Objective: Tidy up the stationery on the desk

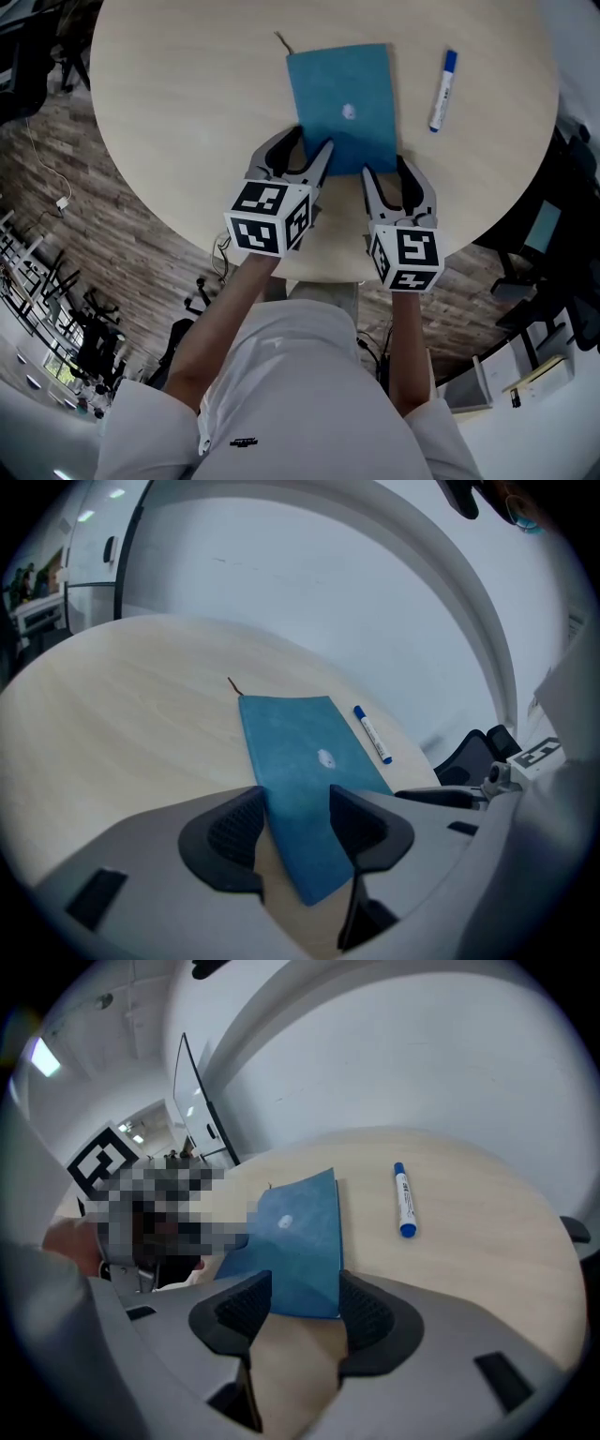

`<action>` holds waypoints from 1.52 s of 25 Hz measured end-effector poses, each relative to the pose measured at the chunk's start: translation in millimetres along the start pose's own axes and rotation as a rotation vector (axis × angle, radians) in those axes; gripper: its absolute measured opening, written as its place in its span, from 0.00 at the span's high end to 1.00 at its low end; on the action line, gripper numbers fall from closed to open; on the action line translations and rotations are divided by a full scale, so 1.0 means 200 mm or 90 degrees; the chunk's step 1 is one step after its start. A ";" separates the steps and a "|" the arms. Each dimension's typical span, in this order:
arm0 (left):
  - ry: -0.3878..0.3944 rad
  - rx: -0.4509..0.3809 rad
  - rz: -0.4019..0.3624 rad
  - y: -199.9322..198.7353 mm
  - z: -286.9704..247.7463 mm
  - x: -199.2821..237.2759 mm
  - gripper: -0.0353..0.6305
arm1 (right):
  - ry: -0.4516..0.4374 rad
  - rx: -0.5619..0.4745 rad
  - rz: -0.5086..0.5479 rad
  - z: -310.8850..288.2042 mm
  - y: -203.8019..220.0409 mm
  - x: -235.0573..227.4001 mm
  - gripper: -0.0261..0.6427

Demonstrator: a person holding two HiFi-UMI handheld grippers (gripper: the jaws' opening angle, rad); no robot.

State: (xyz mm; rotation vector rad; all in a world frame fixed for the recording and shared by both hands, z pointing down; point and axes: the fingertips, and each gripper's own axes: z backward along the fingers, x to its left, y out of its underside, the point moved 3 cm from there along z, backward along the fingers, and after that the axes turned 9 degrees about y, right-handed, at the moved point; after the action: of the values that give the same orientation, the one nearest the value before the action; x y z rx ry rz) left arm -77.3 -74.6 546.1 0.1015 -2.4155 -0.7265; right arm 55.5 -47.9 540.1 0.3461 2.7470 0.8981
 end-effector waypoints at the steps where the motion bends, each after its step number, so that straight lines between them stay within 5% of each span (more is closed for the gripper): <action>1: 0.002 0.002 -0.010 -0.01 0.00 0.01 0.63 | 0.000 0.000 -0.014 0.01 0.02 0.02 0.62; 12: 0.035 0.027 -0.122 -0.05 0.02 0.01 0.63 | 0.024 0.000 -0.123 0.07 0.14 0.13 0.62; 21: 0.053 0.023 -0.131 -0.05 0.06 -0.03 0.63 | 0.040 0.004 -0.147 0.10 0.19 0.19 0.62; 27: 0.067 0.012 -0.130 -0.04 0.15 -0.05 0.63 | 0.106 -0.038 -0.134 0.21 0.14 0.15 0.62; 33: 0.058 -0.008 -0.135 -0.04 0.23 -0.13 0.88 | 0.122 -0.067 -0.131 0.27 0.07 0.06 0.62; 38: 0.077 -0.005 -0.160 -0.04 0.22 -0.22 0.90 | 0.137 -0.086 -0.109 0.25 0.00 -0.04 0.67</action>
State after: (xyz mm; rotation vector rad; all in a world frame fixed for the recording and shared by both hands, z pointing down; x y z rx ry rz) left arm -67.7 -50.4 489.2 0.4394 -2.3078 -0.8161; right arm 77.6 -23.2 501.4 -0.0113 2.8316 1.1249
